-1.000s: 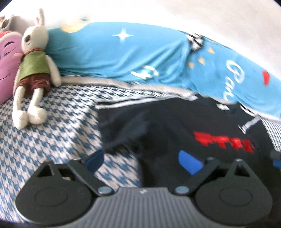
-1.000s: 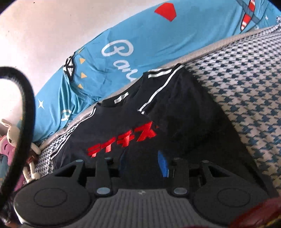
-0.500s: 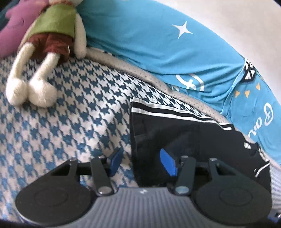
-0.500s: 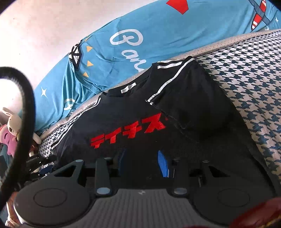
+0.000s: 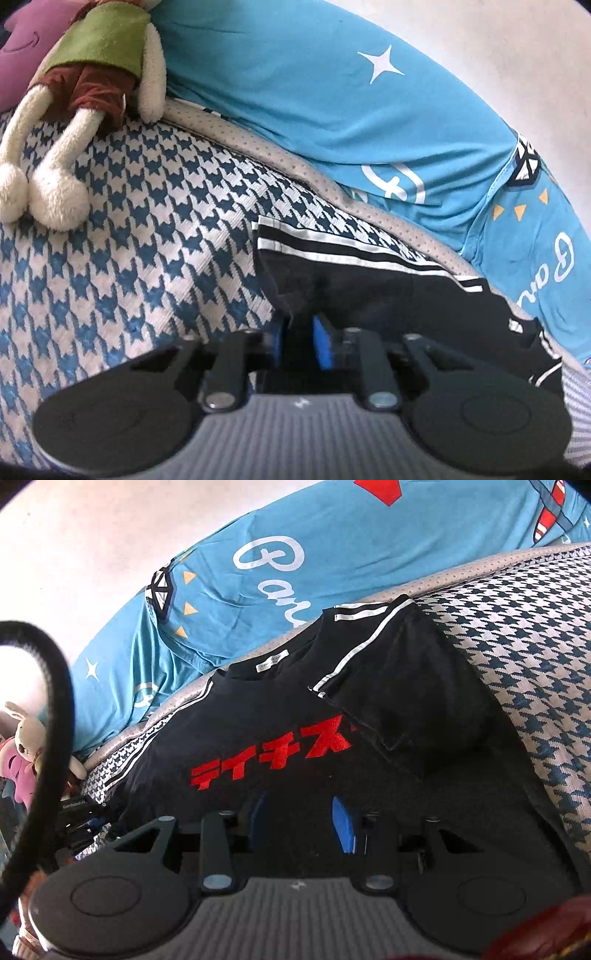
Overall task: Fold clothes
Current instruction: 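Lift the held side edge with the left gripper and fold it over the shirt body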
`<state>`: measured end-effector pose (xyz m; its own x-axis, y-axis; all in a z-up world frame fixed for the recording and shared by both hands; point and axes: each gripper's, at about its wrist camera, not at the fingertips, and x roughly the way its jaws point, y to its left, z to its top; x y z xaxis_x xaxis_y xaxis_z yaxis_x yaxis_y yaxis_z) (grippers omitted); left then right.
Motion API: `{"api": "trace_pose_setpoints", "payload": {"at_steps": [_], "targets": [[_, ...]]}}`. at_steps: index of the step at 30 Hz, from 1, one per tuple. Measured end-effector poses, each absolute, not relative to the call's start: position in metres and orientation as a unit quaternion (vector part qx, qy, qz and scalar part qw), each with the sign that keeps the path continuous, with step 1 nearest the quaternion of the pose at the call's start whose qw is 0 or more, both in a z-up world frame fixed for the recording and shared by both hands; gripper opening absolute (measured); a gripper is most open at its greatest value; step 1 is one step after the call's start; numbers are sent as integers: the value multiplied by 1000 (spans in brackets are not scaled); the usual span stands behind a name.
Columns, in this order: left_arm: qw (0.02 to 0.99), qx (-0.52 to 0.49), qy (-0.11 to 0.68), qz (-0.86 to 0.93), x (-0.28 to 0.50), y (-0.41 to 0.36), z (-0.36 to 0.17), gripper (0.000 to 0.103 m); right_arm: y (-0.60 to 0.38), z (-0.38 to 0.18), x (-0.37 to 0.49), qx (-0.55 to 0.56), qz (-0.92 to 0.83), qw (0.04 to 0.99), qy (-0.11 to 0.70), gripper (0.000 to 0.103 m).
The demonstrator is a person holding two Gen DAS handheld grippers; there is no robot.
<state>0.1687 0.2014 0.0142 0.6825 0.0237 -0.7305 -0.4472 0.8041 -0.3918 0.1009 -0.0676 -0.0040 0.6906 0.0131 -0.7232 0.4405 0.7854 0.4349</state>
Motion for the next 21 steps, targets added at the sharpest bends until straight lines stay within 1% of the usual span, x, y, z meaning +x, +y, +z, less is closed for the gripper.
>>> {"api": "trace_pose_setpoints", "payload": {"at_steps": [2, 4, 13, 19, 21], "targets": [[873, -282, 373, 137, 169, 199, 14, 10, -68, -4, 101, 301, -119, 868, 377, 41], [876, -278, 370, 138, 169, 196, 15, 8, -69, -3, 100, 302, -120, 868, 376, 41], [902, -236, 341, 121, 176, 164, 40, 8, -71, -2, 97, 309, -118, 868, 371, 41], [926, -178, 330, 50, 183, 112, 58, 8, -72, -2, 97, 311, -116, 867, 372, 41], [932, -140, 334, 12, 179, 86, 54, 9, -73, -2, 96, 312, -116, 867, 371, 41]]}}
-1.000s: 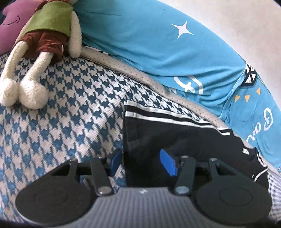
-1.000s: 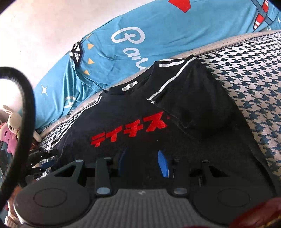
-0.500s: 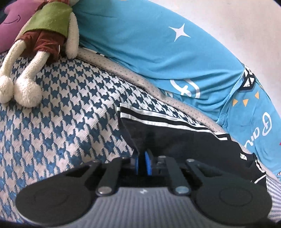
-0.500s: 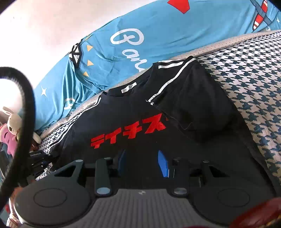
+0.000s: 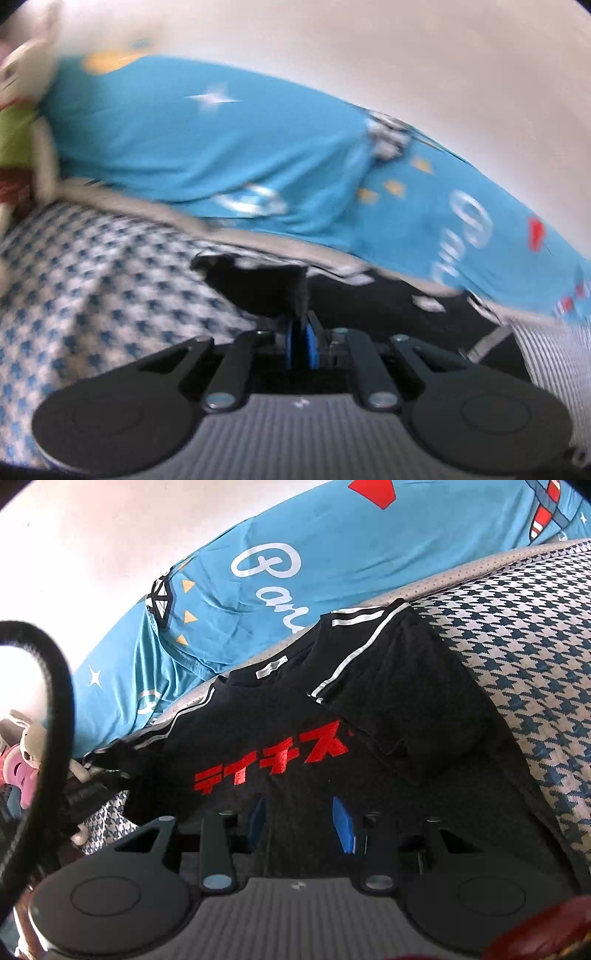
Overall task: Fold clothes
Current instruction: 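Lift the held side edge with the left gripper and fold it over the shirt body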
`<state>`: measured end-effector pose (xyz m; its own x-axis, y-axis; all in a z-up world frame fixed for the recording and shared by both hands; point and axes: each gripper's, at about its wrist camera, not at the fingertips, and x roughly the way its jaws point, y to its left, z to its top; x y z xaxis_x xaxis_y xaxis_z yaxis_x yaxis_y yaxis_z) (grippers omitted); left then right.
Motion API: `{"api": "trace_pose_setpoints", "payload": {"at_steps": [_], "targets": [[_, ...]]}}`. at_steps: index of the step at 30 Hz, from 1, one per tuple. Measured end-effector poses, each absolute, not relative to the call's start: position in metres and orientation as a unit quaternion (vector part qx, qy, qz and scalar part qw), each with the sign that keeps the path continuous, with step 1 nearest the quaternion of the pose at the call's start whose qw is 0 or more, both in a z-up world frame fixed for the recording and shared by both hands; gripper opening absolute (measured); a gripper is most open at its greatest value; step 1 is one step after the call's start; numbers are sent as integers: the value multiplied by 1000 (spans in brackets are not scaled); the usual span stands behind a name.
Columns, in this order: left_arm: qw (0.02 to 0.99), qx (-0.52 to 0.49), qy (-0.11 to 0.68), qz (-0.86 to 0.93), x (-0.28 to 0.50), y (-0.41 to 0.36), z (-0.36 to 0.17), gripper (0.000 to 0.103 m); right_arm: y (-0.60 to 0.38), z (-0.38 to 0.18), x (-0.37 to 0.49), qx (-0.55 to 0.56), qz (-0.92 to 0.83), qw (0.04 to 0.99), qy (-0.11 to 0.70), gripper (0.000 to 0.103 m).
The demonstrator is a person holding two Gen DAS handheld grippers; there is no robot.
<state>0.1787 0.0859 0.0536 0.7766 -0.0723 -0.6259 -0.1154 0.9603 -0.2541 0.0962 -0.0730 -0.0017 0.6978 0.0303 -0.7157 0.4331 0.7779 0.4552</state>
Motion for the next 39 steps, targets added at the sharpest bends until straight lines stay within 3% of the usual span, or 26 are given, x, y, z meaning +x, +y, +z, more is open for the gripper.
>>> {"api": "trace_pose_setpoints", "payload": {"at_steps": [5, 8, 17, 39], "targets": [[926, -113, 354, -65, 170, 49, 41, 36, -75, 0, 95, 314, -117, 868, 367, 41], [930, -114, 344, -64, 166, 48, 45, 39, -75, 0, 95, 315, -116, 868, 367, 41], [926, -151, 346, 5, 174, 79, 41, 46, -75, -1, 95, 316, -115, 867, 369, 41], [919, -101, 364, 111, 222, 100, 4, 54, -69, -6, 102, 307, -106, 865, 382, 41]]}}
